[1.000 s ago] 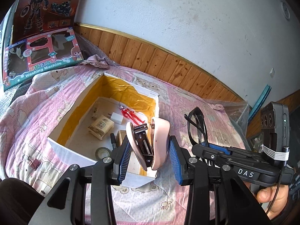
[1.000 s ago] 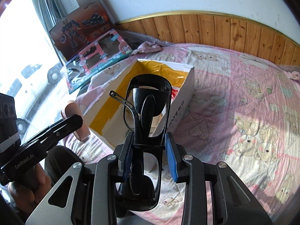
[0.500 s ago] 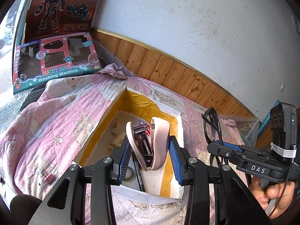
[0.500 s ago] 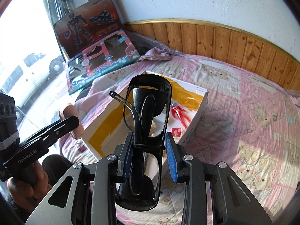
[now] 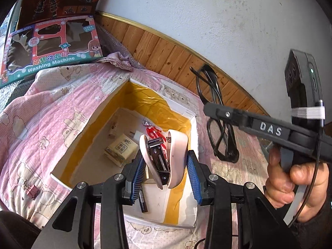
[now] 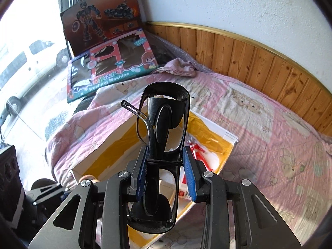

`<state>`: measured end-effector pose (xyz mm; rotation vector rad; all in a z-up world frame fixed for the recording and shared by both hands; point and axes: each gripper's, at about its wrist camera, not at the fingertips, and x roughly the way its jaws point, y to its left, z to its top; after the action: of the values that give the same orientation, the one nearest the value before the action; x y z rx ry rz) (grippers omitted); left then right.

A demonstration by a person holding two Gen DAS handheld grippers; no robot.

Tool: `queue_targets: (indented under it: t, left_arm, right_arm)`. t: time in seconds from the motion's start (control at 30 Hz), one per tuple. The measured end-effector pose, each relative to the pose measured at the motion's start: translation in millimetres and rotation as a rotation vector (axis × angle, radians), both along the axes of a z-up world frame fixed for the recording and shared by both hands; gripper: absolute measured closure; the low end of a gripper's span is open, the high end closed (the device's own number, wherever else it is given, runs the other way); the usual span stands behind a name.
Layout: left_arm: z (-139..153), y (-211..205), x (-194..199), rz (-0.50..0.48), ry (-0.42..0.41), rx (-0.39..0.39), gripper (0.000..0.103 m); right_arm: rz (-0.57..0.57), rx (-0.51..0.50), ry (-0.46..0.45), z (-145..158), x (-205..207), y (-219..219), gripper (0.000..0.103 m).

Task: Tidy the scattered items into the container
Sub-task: 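Carry the pink stapler and black glasses over the cardboard box with both tools, then open both tools to drop the stapler and glasses inside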

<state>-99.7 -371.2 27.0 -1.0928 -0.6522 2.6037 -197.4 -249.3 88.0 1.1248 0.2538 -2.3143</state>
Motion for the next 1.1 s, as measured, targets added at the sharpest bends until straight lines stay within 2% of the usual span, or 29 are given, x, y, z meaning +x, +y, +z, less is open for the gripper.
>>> queue_targets:
  t: [0.17,0.53,0.63,0.67,0.73,0.8,0.87,1.0,1.1]
  left_arm:
    - [-16,13,-6,-0.052,-0.054,0.061,0.062]
    - [-45,42,-23,-0.120,-0.139,0.065,0.062]
    - [-55,45,-30,-0.129,-0.160,0.056,0.059]
    - [-61,46,-34,-0.134,-0.177,0.043,0.059]
    - [-70,45,-39,-0.128,-0.216,0.029,0.055]
    - [-71,39,-38,-0.129,-0.207,0.038,0.054]
    - [-66,34,-34,-0.116,-0.187,0.018,0.049]
    - [-59,23,-25,-0.095,-0.173,0.004,0.048]
    - [-53,19,-18,-0.068,-0.165,-0.053,0.048]
  right_arm:
    - [0.061,0.087,0.001,-18,-29,-25,0.069]
    - [0.172,0.296,0.027,-72,-78,-71,0.069]
    - [0.213,0.346,0.025,-92,-89,-80,0.063]
    - [0.189,0.361,0.030,-96,-92,-79,0.057]
    - [0.148,0.335,-0.004,-99,-101,-71,0.056]
    - [0.120,0.293,-0.028,-96,-102,-60,0.056]
    - [0.105,0.270,-0.047,-91,-98,-49,0.056]
    - [0.105,0.241,-0.064,-76,-76,-31,0.056]
    - [0.123,0.245,-0.047,-63,-50,-20,0.056]
